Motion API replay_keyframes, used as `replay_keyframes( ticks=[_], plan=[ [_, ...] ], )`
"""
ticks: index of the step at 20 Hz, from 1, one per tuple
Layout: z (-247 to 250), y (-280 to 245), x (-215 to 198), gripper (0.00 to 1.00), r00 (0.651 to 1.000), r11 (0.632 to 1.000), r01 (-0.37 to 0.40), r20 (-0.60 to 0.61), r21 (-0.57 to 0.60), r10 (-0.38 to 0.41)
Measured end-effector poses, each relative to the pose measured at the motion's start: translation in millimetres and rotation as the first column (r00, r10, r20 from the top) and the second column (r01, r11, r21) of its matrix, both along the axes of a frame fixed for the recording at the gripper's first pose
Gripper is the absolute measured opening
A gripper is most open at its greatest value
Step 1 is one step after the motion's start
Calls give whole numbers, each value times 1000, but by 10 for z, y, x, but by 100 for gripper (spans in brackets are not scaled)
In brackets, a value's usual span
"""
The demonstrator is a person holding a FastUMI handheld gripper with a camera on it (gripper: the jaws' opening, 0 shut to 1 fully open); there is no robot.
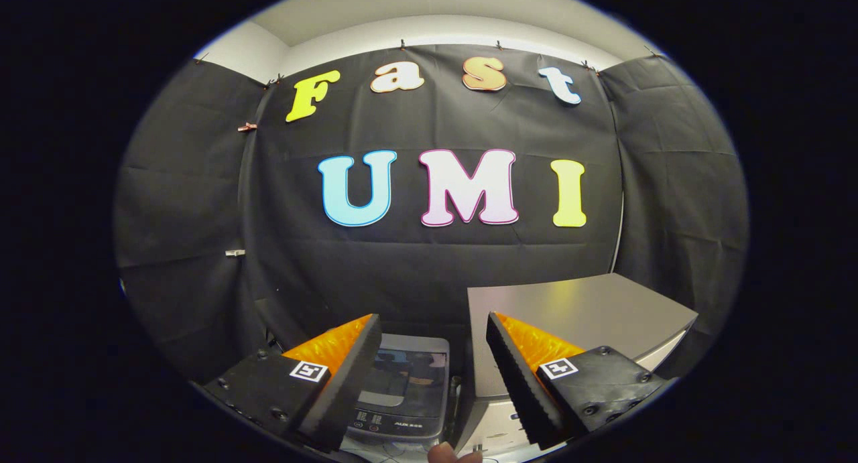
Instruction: Put the clothes into the washing machine and then close the washing machine lid.
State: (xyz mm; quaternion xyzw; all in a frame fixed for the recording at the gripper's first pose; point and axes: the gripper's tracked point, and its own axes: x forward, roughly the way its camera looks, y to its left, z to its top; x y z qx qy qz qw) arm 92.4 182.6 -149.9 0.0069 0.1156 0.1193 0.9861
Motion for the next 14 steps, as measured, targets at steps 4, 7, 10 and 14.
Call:
replay_keyframes(
  ticks=[4, 7, 10, 14],
  plan=[
    [108, -193, 5, 99, 999, 999, 34, 16, 1, -34],
    [89, -284, 10, 99, 999, 998, 52, 7, 17, -52],
    [59, -307, 30, 99, 998, 998, 60, -1, 20, -60],
    [23, -235, 29, 99, 999, 999, 46, -5, 15, -46]
  ],
)
